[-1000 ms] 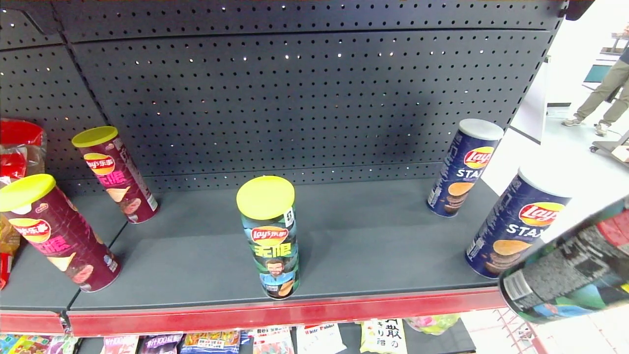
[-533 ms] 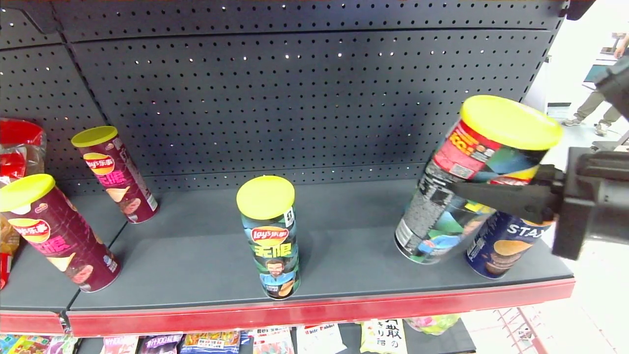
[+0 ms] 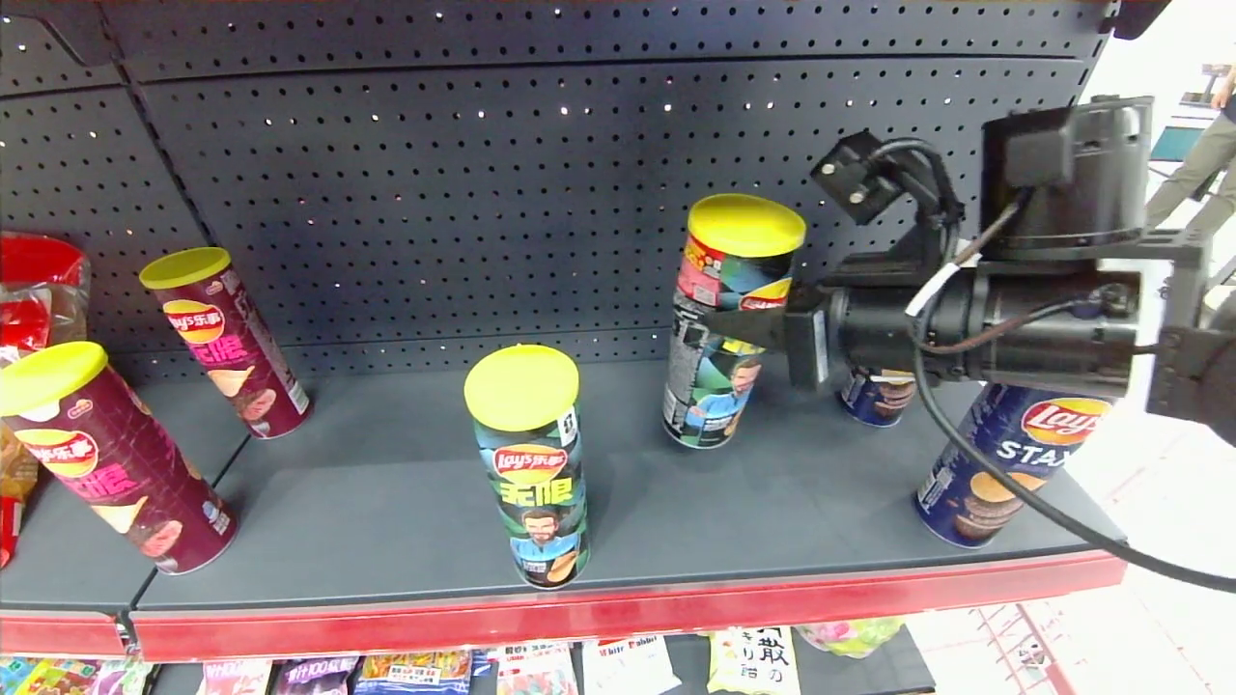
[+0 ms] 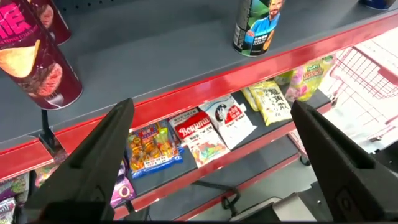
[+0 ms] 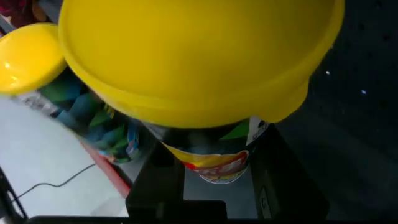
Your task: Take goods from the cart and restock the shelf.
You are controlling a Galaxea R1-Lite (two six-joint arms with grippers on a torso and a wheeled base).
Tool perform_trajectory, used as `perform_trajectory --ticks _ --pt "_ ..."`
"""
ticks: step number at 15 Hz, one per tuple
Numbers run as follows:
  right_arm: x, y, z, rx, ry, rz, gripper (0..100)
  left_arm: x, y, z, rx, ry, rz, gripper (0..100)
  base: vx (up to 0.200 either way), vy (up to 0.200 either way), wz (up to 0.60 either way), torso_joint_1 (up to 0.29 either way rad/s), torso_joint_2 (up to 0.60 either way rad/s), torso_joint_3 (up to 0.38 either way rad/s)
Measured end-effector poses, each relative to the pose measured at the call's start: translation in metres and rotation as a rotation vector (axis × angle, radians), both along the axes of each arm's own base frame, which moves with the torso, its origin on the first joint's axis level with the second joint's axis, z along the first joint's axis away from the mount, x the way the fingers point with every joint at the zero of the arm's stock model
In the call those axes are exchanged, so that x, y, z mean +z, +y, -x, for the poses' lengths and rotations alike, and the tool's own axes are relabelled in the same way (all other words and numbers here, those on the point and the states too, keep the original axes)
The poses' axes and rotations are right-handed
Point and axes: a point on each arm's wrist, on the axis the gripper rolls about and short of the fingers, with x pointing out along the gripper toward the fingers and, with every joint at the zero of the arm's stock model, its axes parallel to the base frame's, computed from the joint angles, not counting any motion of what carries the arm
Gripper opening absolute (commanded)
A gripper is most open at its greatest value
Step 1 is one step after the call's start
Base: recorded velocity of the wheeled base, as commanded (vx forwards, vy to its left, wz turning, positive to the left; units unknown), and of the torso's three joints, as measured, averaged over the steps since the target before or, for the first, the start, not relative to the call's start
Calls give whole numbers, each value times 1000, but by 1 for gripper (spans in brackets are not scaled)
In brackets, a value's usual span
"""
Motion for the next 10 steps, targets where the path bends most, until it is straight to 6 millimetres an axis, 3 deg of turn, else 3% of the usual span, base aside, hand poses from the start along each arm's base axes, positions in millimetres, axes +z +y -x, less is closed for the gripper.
perform_trajectory --ticks 6,10 --pt "-15 51 -38 56 13 9 0 -1 0 2 8 -12 0 100 0 0 0 0 0 0" --pt "-29 76 -47 94 25 20 0 0 1 2 19 -16 -1 100 0 0 0 0 0 0"
